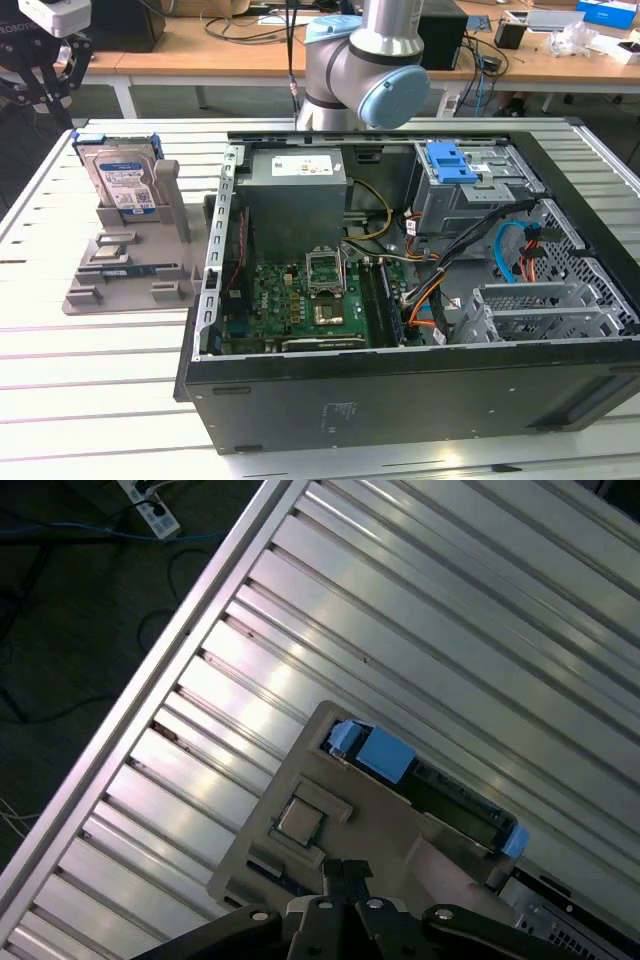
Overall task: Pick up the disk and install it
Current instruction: 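Pick up the disk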
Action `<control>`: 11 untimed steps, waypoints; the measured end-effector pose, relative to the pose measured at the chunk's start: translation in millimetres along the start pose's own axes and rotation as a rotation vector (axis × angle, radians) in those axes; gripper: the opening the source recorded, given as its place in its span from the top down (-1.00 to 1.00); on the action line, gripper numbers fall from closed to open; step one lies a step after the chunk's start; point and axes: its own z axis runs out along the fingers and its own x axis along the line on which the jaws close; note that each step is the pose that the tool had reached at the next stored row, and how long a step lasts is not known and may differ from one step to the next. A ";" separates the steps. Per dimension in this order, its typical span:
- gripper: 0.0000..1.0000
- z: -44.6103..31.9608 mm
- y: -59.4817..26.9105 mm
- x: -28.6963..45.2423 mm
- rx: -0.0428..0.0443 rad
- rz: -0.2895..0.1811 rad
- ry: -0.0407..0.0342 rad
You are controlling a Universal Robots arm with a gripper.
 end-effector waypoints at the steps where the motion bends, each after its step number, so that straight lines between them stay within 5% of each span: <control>1: 0.79 0.0 0.0 0.0 0.0001 -0.005 0.0002; 11: 0.79 0.0 0.0 0.0 -0.0006 -0.080 0.0025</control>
